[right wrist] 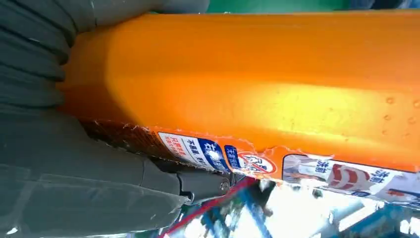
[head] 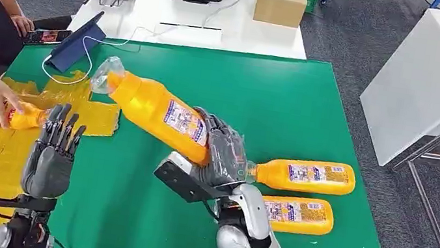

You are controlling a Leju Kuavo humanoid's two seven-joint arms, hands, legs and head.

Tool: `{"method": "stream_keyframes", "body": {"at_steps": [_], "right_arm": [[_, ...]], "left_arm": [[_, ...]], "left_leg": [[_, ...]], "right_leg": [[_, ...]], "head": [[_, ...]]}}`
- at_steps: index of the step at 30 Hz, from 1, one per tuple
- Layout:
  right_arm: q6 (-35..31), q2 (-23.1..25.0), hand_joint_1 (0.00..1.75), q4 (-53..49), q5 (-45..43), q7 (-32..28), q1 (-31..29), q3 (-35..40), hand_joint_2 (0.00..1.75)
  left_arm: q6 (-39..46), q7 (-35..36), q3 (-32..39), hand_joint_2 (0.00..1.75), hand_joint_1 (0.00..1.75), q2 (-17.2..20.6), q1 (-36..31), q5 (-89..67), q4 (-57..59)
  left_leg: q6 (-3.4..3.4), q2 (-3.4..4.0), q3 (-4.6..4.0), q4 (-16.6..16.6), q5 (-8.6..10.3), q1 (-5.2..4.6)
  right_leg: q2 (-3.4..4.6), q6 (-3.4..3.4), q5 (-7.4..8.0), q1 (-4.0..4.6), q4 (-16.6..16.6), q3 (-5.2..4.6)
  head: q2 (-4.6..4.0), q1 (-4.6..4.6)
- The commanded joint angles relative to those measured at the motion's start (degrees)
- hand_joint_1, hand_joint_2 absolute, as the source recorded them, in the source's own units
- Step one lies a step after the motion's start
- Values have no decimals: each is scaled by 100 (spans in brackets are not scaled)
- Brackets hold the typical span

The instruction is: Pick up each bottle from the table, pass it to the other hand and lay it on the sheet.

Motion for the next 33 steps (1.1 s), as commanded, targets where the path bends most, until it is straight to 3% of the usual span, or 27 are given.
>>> {"method": "stream_keyframes", "body": {"at_steps": [1, 3, 11, 22, 28, 32, 33], "right_arm": [[218, -203, 175, 179, -379, -19, -412, 420, 175], [745, -219, 175, 309, -990, -47, -543, 528, 175], [1496, -163, 175, 835, -1149, -14, -1167, 1762, 175], [1493, -177, 175, 821, -1162, -9, -1177, 1818, 175], [1870, -127, 175, 764, -1030, -79, -1462, 2700, 175], [1920, -150, 175, 640, -1110, -5, -1514, 2845, 175], [1915, -167, 175, 639, -1134, 22, -1518, 2841, 175]], "left_arm": [[-78, 19, -605, 175, 0, 16, 42, 78, -166], [-283, -44, -755, 175, 0, 61, 43, 133, -215], [-585, -34, -1264, 175, 0, 197, 21, 622, -258], [-580, -34, -1244, 175, 0, 210, -3, 619, -225], [-404, 10, -990, 175, 0, 168, -211, 714, 137], [-427, -14, -779, 175, 0, 212, -306, 829, 388], [-457, -30, -739, 175, 175, 194, -305, 857, 412]], "left_leg": [[-1, 5, 16, -4, -6, 0], [-1, 3, 17, -3, -7, 1], [-2, 14, 13, -5, -4, 1], [-1, -1, 19, -7, -4, -2], [-3, 8, 18, -7, -4, 0], [-4, 2, 17, -10, 0, 1], [-2, -3, 8, -5, 0, 1]], "right_leg": [[-3, 2, -4, 1, -5, 16], [-3, 2, -5, 2, -4, 18], [8, 0, 0, 1, -4, 10], [-8, 2, -5, -2, -5, 19], [0, 1, -2, 0, -5, 16], [-7, -1, -2, 0, -7, 15], [-8, 0, -2, 1, -3, 7]], "head": [[0, 0], [0, -2], [0, -2], [0, -4], [0, 0], [0, 0], [0, -2]]}}
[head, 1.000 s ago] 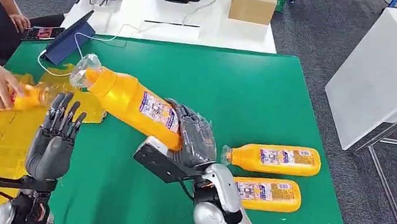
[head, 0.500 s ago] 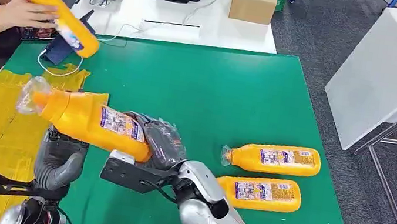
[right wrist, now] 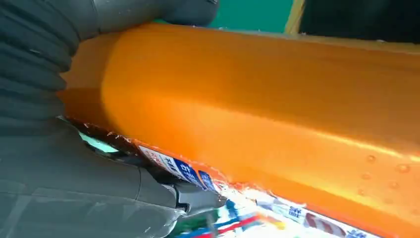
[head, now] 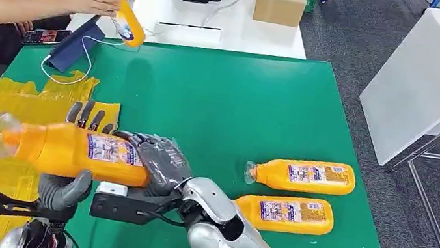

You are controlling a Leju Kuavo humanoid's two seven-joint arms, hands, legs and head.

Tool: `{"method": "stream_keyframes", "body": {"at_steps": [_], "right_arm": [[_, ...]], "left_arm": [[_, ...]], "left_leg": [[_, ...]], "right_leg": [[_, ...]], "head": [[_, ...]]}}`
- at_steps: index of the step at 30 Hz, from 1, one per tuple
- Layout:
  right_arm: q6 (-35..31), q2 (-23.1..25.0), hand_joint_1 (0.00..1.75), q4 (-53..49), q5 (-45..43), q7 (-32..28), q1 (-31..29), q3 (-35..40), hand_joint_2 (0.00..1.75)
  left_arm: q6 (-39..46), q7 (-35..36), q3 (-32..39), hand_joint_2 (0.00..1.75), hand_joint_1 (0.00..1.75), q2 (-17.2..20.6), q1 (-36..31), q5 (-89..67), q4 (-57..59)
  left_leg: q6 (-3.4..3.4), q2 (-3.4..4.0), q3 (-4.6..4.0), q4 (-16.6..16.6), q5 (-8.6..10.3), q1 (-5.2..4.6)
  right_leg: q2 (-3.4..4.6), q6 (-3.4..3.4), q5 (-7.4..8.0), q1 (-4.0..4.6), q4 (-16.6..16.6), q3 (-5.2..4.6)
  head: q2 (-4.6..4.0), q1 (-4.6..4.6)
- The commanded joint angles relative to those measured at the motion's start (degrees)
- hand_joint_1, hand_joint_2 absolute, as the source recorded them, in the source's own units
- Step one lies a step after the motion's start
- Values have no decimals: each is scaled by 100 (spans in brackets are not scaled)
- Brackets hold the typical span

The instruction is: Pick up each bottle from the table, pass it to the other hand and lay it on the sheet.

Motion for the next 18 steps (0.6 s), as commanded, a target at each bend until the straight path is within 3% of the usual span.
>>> {"method": "stream_keyframes", "body": {"at_steps": [1, 17, 18], "right_arm": [[127, -194, 175, 207, -83, 75, -405, 939, 175], [0, -309, 175, 209, -38, 131, -248, 741, 175], [-120, -353, 157, 198, 28, 216, -178, 628, 175]], "left_arm": [[-95, -17, 285, 175, 175, 79, -390, 138, 740], [26, -306, 344, 175, 175, 4, -337, -336, 558], [156, -436, 386, 175, 175, -13, -353, -613, 484]], "left_leg": [[-4, -10, 20, -12, 1, 1], [-2, -9, 15, -9, 0, 0], [-3, -8, 22, -11, -1, 3]], "right_leg": [[-16, -1, -3, 2, -9, 23], [-15, 1, -3, 0, -8, 18], [-17, 1, -4, 3, -11, 26]], "head": [[0, -4], [0, 0], [0, -2]]}}
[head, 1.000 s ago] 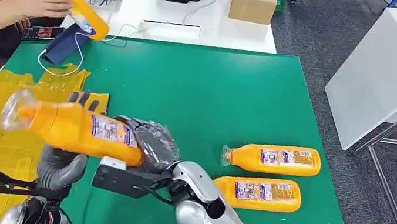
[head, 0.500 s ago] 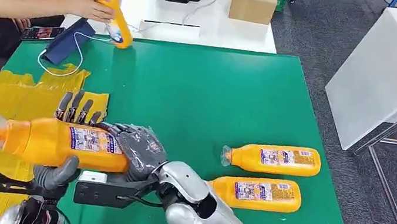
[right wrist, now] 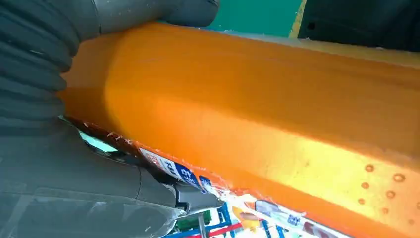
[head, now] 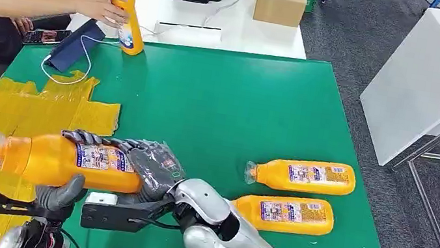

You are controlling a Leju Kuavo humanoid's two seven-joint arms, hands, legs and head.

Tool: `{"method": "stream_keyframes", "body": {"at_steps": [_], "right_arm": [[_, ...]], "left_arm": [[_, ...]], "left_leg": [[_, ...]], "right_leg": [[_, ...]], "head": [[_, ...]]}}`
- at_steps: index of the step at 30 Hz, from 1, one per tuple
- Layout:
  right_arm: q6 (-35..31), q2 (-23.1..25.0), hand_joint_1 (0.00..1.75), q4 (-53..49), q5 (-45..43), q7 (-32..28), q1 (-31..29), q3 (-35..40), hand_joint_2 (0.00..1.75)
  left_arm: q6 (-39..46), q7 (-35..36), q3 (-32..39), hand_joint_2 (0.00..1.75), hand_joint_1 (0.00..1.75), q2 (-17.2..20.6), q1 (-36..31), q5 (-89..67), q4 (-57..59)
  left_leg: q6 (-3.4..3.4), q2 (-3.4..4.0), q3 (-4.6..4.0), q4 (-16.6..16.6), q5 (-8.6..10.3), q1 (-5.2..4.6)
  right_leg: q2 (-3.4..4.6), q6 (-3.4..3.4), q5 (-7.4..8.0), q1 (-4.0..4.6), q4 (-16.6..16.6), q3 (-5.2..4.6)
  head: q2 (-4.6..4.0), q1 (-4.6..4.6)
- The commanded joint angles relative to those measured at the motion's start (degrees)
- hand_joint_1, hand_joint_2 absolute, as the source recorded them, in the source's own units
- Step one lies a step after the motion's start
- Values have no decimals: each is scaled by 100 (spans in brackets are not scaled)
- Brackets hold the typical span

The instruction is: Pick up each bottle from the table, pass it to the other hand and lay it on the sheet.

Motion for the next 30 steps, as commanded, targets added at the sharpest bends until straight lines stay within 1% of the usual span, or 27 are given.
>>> {"method": "stream_keyframes", "body": {"at_steps": [1, 2, 3, 4, 6, 7, 9, 10, 11, 13, 14, 15, 16, 17, 19, 21, 22, 25, 27, 28, 30], "right_arm": [[-135, -305, 157, 138, 149, 84, 35, 253, 175], [-144, -320, 134, 131, 160, 73, 54, 216, 175], [-184, -331, 5, 117, 205, 97, 104, 134, 175], [-228, -340, 0, 90, 295, 129, 150, 55, 175], [-314, -376, 0, -74, 404, 137, 237, -66, 175], [-387, -413, 0, -282, 512, 155, 317, -182, 0], [-455, -503, 0, -642, 707, 203, 459, -375, 0], [-479, -543, 0, -856, 797, 212, 587, -536, 0], [-500, -607, 0, -1080, 862, 210, 710, -687, 0], [-645, -732, 0, -1590, 1400, 257, 1015, -1009, 0], [-586, -789, 0, -1847, 1497, 228, 1168, -1168, 0], [-508, -1038, 0, -1999, 1520, 285, 1136, -1142, 0], [-530, -1161, 0, -2078, 1510, 289, 1187, -1222, 0], [-547, -1318, 0, -2220, 1528, 197, 1274, -1334, 0], [-530, -1410, 0, -2325, 1525, 114, 1358, -1428, 0], [-530, -1410, 0, -2325, 1525, 114, 1358, -1428, 0], [-524, -1371, 0, -2299, 1528, 111, 1361, -1419, 0], [-518, -1334, 0, -2272, 1534, 107, 1352, -1403, 0], [-518, -1334, 0, -2272, 1534, 107, 1352, -1403, 0], [-530, -1398, 0, -2341, 1644, 103, 1384, -1416, 0], [-561, -1517, 0, -2673, 1871, 88, 1784, -1575, 0]], "left_arm": [[281, -297, 173, 175, 175, -38, -327, -676, 172], [293, -275, 204, 175, 175, -39, -336, -709, 149], [376, -323, 244, 175, 175, -57, -339, -895, 111], [443, -417, 293, 175, 175, -67, -339, -1095, 84], [612, -562, 394, 175, 175, -69, -346, -1493, 22], [772, -670, 492, 175, 175, -65, -353, -1811, -22], [1075, -887, 621, 175, 175, -39, -378, -2367, -115], [1216, -975, 679, 175, 175, -14, -384, -2661, -169], [1349, -1046, 738, 175, 175, 16, -387, -2944, -227], [2154, -1170, 830, 175, 175, 200, -363, -4510, -355], [2681, -1291, 887, 175, 175, 317, -321, -5436, -423], [2890, -1304, 923, 175, 175, 304, -229, -5813, -453], [3280, -1344, 941, 175, 175, 414, -155, -6600, -445], [3868, -1314, 916, 175, 175, 536, -11, -7654, -403], [3959, -1327, 903, 175, 175, 559, 94, -7667, -377], [3959, -1327, 903, 175, 175, 559, 94, -7667, -377], [3974, -1334, 879, 175, 175, 545, 86, -7671, -357], [3986, -1333, 853, 175, 175, 544, 67, -7671, -353], [3986, -1333, 853, 175, 175, 544, 67, -7671, -353], [4286, -1085, 767, 175, 175, 714, 109, -8508, -282], [4578, -796, 592, 175, 175, 1088, 329, -9668, -70]], "left_leg": [[-2, -10, 18, -8, -1, 3], [-1, -13, 12, -7, 1, 2], [-1, -10, 13, -6, 0, 1], [-2, -11, 19, -7, -2, 5], [-1, -9, 12, -5, -1, 2], [-1, -9, 17, -6, -3, 4], [-1, -4, 4, 0, -1, 3], [-3, -4, 23, -1, -10, 8], [-1, -14, 1, 2, -2, 3], [-1, -23, 4, 1, -3, 4], [-1, -16, 0, 1, -1, 4], [-1, -16, 9, 0, -5, 4], [-1, -17, 13, 0, -8, 4], [0, -12, 11, -2, -5, 2], [1, -9, 18, -10, -4, 0], [1, -7, 29, -10, -9, 3], [0, -5, 14, -4, -6, 2], [-2, -3, 9, -1, -7, 2], [-3, -2, 21, -4, -9, 4], [-2, -5, 9, -3, -4, 0], [-2, -3, 8, -5, -4, 0]], "right_leg": [[-18, 1, -4, 4, -11, 24], [-18, 1, -3, 2, -8, 17], [-15, 1, -3, 2, -7, 16], [-19, 1, -5, 6, -11, 25], [-14, 2, -3, 3, -7, 17], [-16, 2, -5, 5, -9, 23], [-10, 1, -2, 4, -3, 7], [-17, 2, -9, 9, -7, 29], [-21, 1, -6, 4, -1, 9], [-28, 2, -8, 6, -3, 13], [-19, 1, -5, 5, -2, 6], [-22, 2, -8, 6, -5, 17], [-24, 3, -11, 5, -4, 21], [-17, 3, -6, 3, -6, 17], [-15, 4, -6, 1, -12, 24], [-17, 5, -9, 3, -15, 37], [-12, 3, -5, 2, -8, 19], [-9, 1, -6, 2, -5, 14], [-13, 1, -9, 4, -8, 26], [-11, 1, -6, -1, -4, 13], [-7, 0, -4, 1, -6, 11]], "head": [[0, -2], [0, 0], [0, -2], [0, 0], [0, -2], [0, 0], [0, 0], [0, 0], [0, -2], [0, -2], [0, 0], [0, -2], [0, 0], [0, -2], [0, -2], [0, -2], [0, 0], [0, 0], [0, 0], [0, 0], [0, -2]]}}
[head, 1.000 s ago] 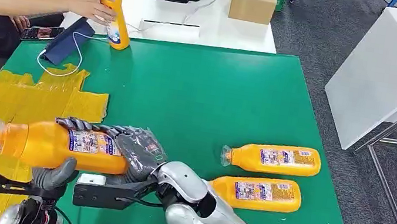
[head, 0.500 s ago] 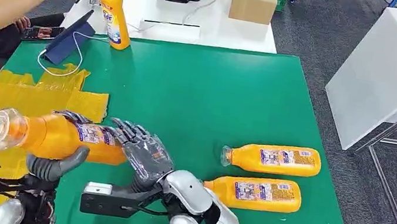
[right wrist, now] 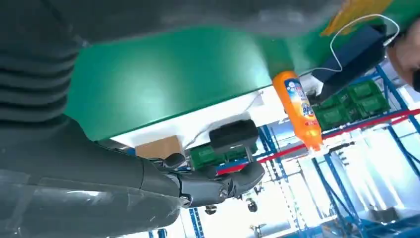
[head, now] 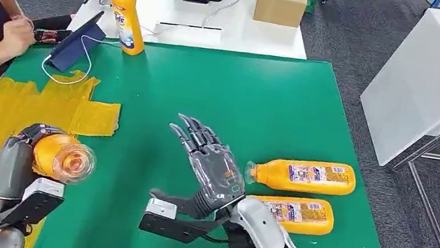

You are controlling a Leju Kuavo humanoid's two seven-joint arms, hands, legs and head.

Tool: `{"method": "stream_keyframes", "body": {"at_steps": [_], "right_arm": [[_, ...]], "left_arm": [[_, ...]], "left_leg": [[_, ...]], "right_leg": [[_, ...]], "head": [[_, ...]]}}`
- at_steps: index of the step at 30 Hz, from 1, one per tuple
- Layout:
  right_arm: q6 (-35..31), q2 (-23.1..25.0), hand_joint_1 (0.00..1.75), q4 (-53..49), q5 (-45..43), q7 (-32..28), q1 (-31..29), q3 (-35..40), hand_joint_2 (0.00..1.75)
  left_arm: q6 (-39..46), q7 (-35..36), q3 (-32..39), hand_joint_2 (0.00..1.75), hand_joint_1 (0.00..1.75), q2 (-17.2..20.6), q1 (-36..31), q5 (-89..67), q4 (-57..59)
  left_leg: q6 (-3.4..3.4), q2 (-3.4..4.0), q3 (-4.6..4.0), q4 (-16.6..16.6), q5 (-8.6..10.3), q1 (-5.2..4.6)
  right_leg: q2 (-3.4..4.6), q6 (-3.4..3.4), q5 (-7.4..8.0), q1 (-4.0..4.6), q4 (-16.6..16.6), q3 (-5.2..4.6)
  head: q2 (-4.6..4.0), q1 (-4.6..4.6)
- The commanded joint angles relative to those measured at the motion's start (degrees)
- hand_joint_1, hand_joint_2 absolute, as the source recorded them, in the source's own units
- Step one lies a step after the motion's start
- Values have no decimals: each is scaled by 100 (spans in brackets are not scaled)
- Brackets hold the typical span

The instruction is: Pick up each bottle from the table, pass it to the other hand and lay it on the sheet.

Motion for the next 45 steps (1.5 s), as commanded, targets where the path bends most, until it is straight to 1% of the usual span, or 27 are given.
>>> {"method": "stream_keyframes", "body": {"at_steps": [1, 2, 3, 4, 5, 6, 7, 9, 10, 12, 16, 18, 19, 20, 21, 22, 23, 24, 28, 30, 32, 34, 38, 40, 41, 44, 45], "right_arm": [[42, -628, 0, -700, 422, -26, 508, -298, 0], [61, -846, 0, -805, 452, -32, 592, -352, 0], [171, -1109, 0, -872, 594, -21, 657, -410, 175], [213, -1328, 0, -893, 588, -40, 751, -552, 175], [246, -1571, 0, -881, 620, -64, 894, -756, 175], [234, -1724, 0, -861, 613, -107, 994, -933, 175], [273, -1851, 0, -824, 640, -143, 1089, -1136, 175], [385, -2039, 0, -755, 574, -310, 1215, -1520, 175], [410, -2062, 0, -750, 554, -352, 1253, -1615, 175], [496, -2266, 0, -806, 562, -424, 1432, -1891, 175], [554, -2562, 0, -1014, 527, -534, 1742, -2253, 175], [719, -2698, 0, -1107, 364, -597, 1815, -2429, 175], [818, -2805, 0, -1153, 304, -611, 1815, -2502, 175], [953, -2903, 0, -1174, 207, -611, 1808, -2622, 175], [1037, -2936, 0, -1150, 139, -633, 1763, -2682, 175], [1139, -2959, 0, -1118, 104, -631, 1739, -2718, 175], [1193, -2924, 0, -1088, 95, -622, 1776, -2770, 175], [1237, -2893, 0, -1028, 113, -620, 1860, -2779, 175], [1237, -2879, 0, -951, 153, -622, 1926, -2723, 175], [1295, -2896, 0, -850, 179, -587, 1997, -2666, 175], [1374, -2909, 0, -725, 235, -537, 2120, -2592, 175], [1486, -2766, 0, -593, 352, -462, 1803, -2317, 175], [1524, -2766, 0, -602, 350, -408, 1731, -2275, 175], [1522, -2860, 0, -577, 302, -367, 2028, -2313, 175], [1539, -2802, 0, -521, 361, -362, 1987, -2213, 175], [1390, -2719, 0, -356, 563, -266, 2263, -1982, 175], [1283, -2705, 0, -284, 615, -223, 2360, -1849, 175]], "left_arm": [[623, 598, -341, 175, 175, 922, 279, -2410, 560], [675, 584, -413, 175, 175, 1091, 321, -2463, 751], [638, 591, -477, 175, 175, 1236, 337, -2527, 936], [652, 583, -525, 175, 175, 1339, 331, -2550, 1106], [465, 569, -606, 175, 175, 1477, 308, -2548, 1326], [377, 559, -667, 175, 175, 1596, 285, -2526, 1476], [132, 513, -816, 175, 175, 1837, 253, -2517, 1685], [26, 493, -976, 175, 175, 2169, 193, -2451, 2072], [11, 476, -1004, 175, 175, 2219, 179, -2419, 2135], [-68, 496, -1081, 175, 175, 2344, 193, -2356, 2247], [-136, 614, -1156, 175, 175, 2487, 181, -2371, 2370], [-145, 673, -1131, 175, 175, 2530, 177, -2342, 2444], [-172, 674, -1130, 175, 40, 2549, 165, -2310, 2479], [-312, 654, -1127, 175, 0, 2545, 116, -2235, 2536], [-296, 646, -1164, 175, 0, 2588, 89, -2241, 2559], [-310, 739, -1106, 175, 0, 2523, 28, -2213, 2627], [-303, 841, -1025, 0, 0, 2361, -56, -2190, 2673], [-398, 846, -1017, 0, 0, 2230, -147, -2111, 2706], [-500, 846, -1057, 0, 0, 2197, -221, -2060, 2706], [-606, 804, -1028, 0, 0, 2151, -257, -1847, 2697], [-730, 681, -935, 0, 0, 1971, -334, -1423, 2649], [-942, 769, -1040, 0, 0, 1885, -504, -1405, 2468], [-977, 798, -1065, 0, 0, 1906, -501, -1410, 2434], [-938, 708, -888, 0, 0, 1752, -461, -1026, 2431], [-945, 713, -908, 0, 0, 1683, -529, -991, 2357], [-954, 819, -866, 0, 0, 1424, -588, -804, 2032], [-829, 780, -772, 0, 0, 1246, -611, -617, 1938]], "left_leg": [[-3, -3, 21, -11, -4, 0], [-4, -4, 30, -14, -6, 1], [-1, -9, 25, -15, -1, -3], [-2, -14, 39, -23, -3, -3], [0, -16, 30, -18, -1, -4], [1, -22, 41, -24, -2, -3], [1, -23, 29, -18, 0, -2], [2, -29, 24, -16, 2, -5], [2, -32, 32, -19, 0, -2], [2, -11, 15, -10, -3, -6], [4, -15, 12, -8, -6, -7], [2, -15, 19, -8, -9, -6], [3, -9, 10, -4, -8, -7], [2, -11, 23, -6, -13, -6], [4, -5, 14, -4, -10, -7], [4, -3, 11, -5, -7, -9], [3, -2, 17, -5, -10, -8], [3, -6, 14, -7, -5, -9], [3, -13, 27, -14, -3, -6], [4, -1, 21, -10, -5, -6], [4, 1, 21, -11, -6, -3], [5, -9, 31, -14, -4, -1], [5, -3, 31, -12, -5, -1], [5, 1, 27, -12, -7, -2], [5, -2, 21, -10, -5, -3], [3, -15, 31, -13, -6, 4], [4, -21, 27, -11, -6, 4]], "right_leg": [[-10, 0, -6, 0, -8, 20], [-14, 0, -10, 2, -12, 31], [-15, 1, -7, -2, -10, 23], [-22, 1, -10, -2, -18, 38], [-21, 2, -8, -3, -13, 29], [-31, 3, -10, -1, -22, 44], [-31, 3, -8, -1, -17, 32], [-35, 5, -8, -3, -16, 28], [-40, 5, -9, -1, -22, 42], [-15, 2, -7, -5, -9, 14], [-22, 1, -9, -5, -7, 12], [-25, 0, -13, -3, -8, 20], [-16, 0, -9, -4, -5, 10], [-21, 0, -15, -3, -7, 24], [-12, 0, -10, -5, -5, 13], [-11, 1, -7, -7, -3, 9], [-11, 1, -8, -5, -4, 14], [-14, 1, -5, -7, -7, 13], [-20, 1, -3, -3, -18, 31], [-5, 1, -2, -4, -12, 23], [-6, 0, -1, -1, -15, 24], [-18, 1, -3, 1, -21, 33], [-13, 2, -2, 1, -19, 36], [-6, 1, -2, 0, -17, 31], [-9, 0, -3, -1, -14, 25], [-27, 0, -6, 6, -24, 39], [-31, 0, -6, 7, -24, 37]], "head": [[2, 0], [0, 2], [0, 0], [0, 2], [0, 0], [0, -2], [0, 0], [0, 4], [0, 2], [0, 0], [0, 0], [0, 0], [0, 0], [0, 2], [0, 0], [0, 0], [0, 0], [0, 0], [0, 2], [0, -2], [0, -2], [0, 0], [0, 2], [0, 0], [0, 0], [0, 0], [0, 0]]}}
